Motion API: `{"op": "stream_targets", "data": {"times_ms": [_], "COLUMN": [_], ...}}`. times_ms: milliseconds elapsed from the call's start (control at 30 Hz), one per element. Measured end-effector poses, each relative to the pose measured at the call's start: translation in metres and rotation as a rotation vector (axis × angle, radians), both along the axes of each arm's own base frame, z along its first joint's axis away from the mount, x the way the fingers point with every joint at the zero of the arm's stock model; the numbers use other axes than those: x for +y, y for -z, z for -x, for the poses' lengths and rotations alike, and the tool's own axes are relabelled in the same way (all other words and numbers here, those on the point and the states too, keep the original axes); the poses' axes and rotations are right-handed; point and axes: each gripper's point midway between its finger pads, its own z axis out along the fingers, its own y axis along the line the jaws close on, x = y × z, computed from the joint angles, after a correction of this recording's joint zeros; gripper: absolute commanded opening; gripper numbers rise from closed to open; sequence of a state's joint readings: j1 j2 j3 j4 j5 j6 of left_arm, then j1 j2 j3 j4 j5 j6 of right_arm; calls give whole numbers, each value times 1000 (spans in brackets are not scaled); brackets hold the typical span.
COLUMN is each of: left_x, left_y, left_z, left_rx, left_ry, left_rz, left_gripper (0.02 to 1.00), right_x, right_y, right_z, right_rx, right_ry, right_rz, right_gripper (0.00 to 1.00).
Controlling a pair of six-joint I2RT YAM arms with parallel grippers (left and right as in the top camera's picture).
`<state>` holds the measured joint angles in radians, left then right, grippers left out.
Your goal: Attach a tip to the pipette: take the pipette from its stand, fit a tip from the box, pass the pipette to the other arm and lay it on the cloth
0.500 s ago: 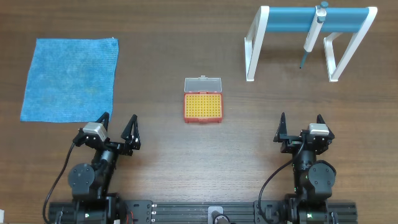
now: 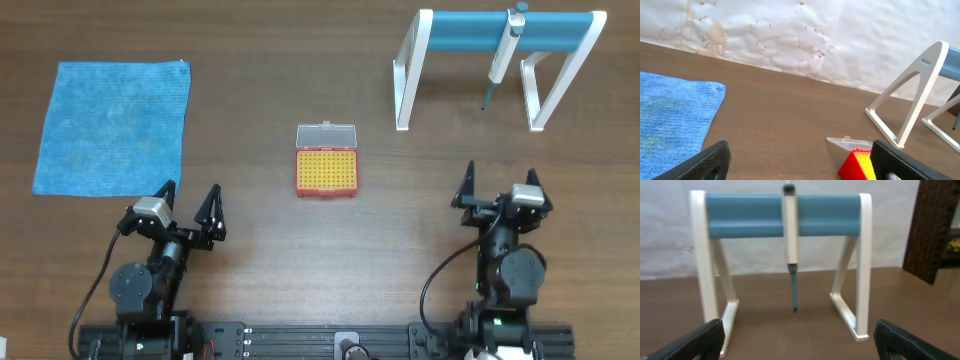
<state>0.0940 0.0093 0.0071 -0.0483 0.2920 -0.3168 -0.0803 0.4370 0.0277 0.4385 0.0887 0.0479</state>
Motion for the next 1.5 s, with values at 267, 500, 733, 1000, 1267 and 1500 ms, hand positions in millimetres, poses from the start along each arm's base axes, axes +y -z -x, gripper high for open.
{"op": "stream_targets", "data": {"times_ms": [267,500,733,1000,1267,1500], "left_x": [0,0,1,0,0,0], "left_y": [1,1,1,1,1,1], "left_z": [0,0,0,0,0,0], "left_rx": [3,3,3,3,3,3], "left_ry": [-1,-3,-3,-3,-3,-3], "left_rz": [0,0,0,0,0,0], "left_gripper": [904,904,904,906,906,904], "right_x": [-13,-11,-17,-22,-24,-29], "right_y": [-12,-9,-10,-4,8,16], "right_z": [-63,-122,-160,-189,-195,-206], "right_rx": [66,128,147,163,161,128], "right_ry": [30,-17,-53,-67,-63,-51], "right_rz": [-5,89,126,137,104,50], "right_gripper": [965,965,965,963,952,923]}}
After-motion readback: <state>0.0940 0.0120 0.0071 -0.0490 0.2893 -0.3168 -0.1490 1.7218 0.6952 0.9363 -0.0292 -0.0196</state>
